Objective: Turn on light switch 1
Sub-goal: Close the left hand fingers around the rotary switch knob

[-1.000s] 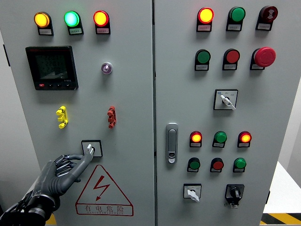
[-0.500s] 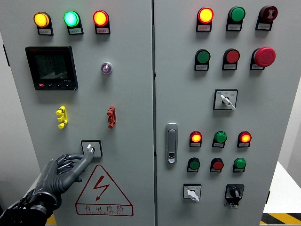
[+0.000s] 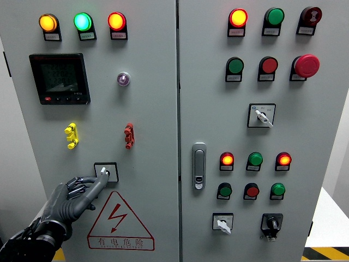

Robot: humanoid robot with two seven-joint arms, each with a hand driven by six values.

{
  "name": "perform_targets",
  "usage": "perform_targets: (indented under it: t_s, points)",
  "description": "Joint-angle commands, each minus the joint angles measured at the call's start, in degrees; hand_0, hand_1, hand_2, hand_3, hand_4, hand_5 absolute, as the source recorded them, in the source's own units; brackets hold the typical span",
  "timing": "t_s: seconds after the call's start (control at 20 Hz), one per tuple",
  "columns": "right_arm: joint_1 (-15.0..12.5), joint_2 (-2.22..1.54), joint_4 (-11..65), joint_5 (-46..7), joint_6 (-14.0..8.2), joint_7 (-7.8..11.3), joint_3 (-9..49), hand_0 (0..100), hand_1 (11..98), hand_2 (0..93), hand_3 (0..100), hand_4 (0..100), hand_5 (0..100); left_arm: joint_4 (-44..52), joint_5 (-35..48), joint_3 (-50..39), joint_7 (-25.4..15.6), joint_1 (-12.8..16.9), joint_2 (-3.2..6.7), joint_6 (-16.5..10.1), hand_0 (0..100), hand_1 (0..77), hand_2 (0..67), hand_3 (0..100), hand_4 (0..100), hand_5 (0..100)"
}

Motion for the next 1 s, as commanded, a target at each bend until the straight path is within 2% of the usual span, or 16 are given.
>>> perform_targets:
  t_s: [0.0, 0.1, 0.35, 0.55, 0.6, 0.75, 0.95]
  points:
    - [0.00, -0.08, 0.00, 0.00, 0.03, 0.00, 0.00, 0, 20.2, 0.0, 20, 19, 10, 0.00, -0.24, 0.00, 0.73, 0.00, 0.00, 0.03, 0, 60.0, 45.1, 81, 98, 66]
    - [0.00, 0.01, 0.08, 0.00, 0.03, 0.00, 0.00, 0, 19.5, 0.0, 20, 19, 10, 0.00, -0.41, 0.09, 1.09, -0.09, 0.00, 0.03, 0, 59.9, 45.1, 82, 98, 66]
    - [0.00, -0.07, 0.00, 0.00, 0.03, 0.09, 0.00, 0, 20.1, 0.0, 20, 19, 10, 0.09, -0.59, 0.79, 1.09, -0.44, 0.00, -0.06, 0, 59.4, 45.2, 82, 99, 67]
    - [0.00, 0.01, 0.00, 0.00, -0.06, 0.00, 0.00, 0, 20.1, 0.0, 20, 19, 10, 0.09, -0.59, 1.23, 1.09, -0.61, -0.08, 0.03, 0, 59.0, 45.3, 82, 99, 67]
    - [0.00, -0.07, 0.00, 0.00, -0.06, 0.00, 0.00, 0, 20.2, 0.0, 20, 19, 10, 0.09, -0.59, 1.23, 1.09, -0.61, -0.08, 0.03, 0, 58.9, 45.3, 82, 99, 67]
    - [0.00, 0.01, 0.00, 0.00, 0.03, 0.00, 0.00, 0, 19.6, 0.0, 20, 19, 10, 0.09, -0.41, 1.23, 1.35, -0.61, -0.08, 0.03, 0, 58.8, 45.3, 82, 99, 67]
    - [0.00, -0.07, 0.00, 0.00, 0.03, 0.00, 0.00, 0, 20.0, 0.0, 20, 19, 10, 0.17, -0.06, 1.32, 1.88, -0.79, -0.08, 0.99, 0, 58.5, 45.3, 83, 100, 67]
